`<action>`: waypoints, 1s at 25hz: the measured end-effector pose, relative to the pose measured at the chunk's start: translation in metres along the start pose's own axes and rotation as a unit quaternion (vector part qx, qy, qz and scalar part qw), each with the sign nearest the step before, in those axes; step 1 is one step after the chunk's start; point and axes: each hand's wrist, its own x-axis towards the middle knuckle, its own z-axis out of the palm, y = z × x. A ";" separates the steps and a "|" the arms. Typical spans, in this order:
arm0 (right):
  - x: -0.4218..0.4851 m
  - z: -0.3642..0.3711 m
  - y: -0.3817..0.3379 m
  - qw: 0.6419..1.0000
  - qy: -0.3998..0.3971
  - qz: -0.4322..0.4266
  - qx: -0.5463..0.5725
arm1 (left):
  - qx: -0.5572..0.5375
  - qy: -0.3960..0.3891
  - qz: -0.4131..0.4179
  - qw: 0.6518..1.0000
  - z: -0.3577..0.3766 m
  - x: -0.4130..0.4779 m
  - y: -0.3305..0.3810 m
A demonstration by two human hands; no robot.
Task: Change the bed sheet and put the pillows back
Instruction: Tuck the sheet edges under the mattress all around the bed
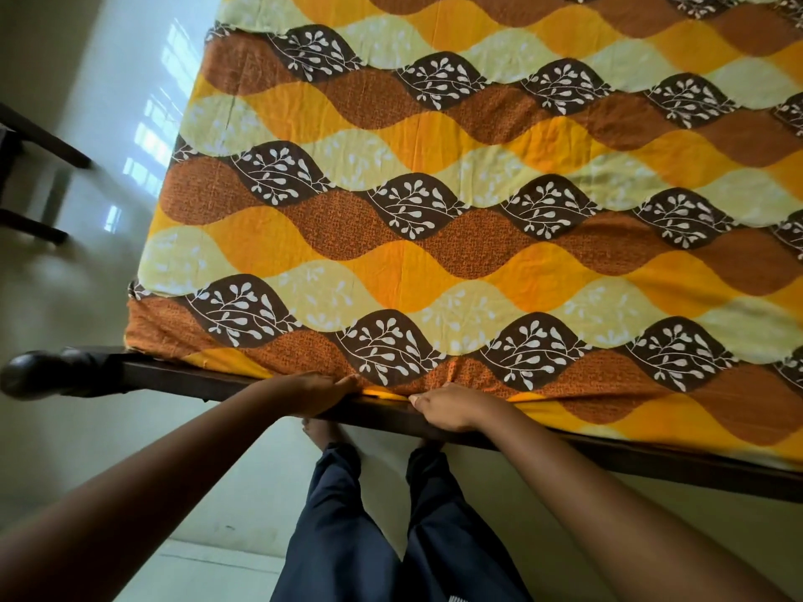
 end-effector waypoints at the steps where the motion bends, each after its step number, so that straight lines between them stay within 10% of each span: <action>1: -0.001 0.001 -0.004 1.000 0.012 0.002 -0.010 | -0.030 -0.002 -0.029 0.999 0.000 -0.001 0.002; 7: -0.004 0.004 -0.010 0.960 0.231 0.033 0.151 | -0.178 0.134 -0.070 0.972 -0.006 -0.042 0.010; 11: 0.006 -0.011 -0.052 0.915 0.340 -0.043 0.212 | -0.032 0.349 -0.053 0.935 0.009 -0.088 -0.047; 20: 0.074 -0.021 -0.145 0.955 0.282 -0.075 0.058 | 0.160 0.280 0.106 0.941 -0.009 -0.111 -0.134; 25: 0.081 -0.032 -0.149 0.974 0.212 -0.073 0.040 | 0.060 0.225 0.147 0.961 0.006 -0.124 -0.161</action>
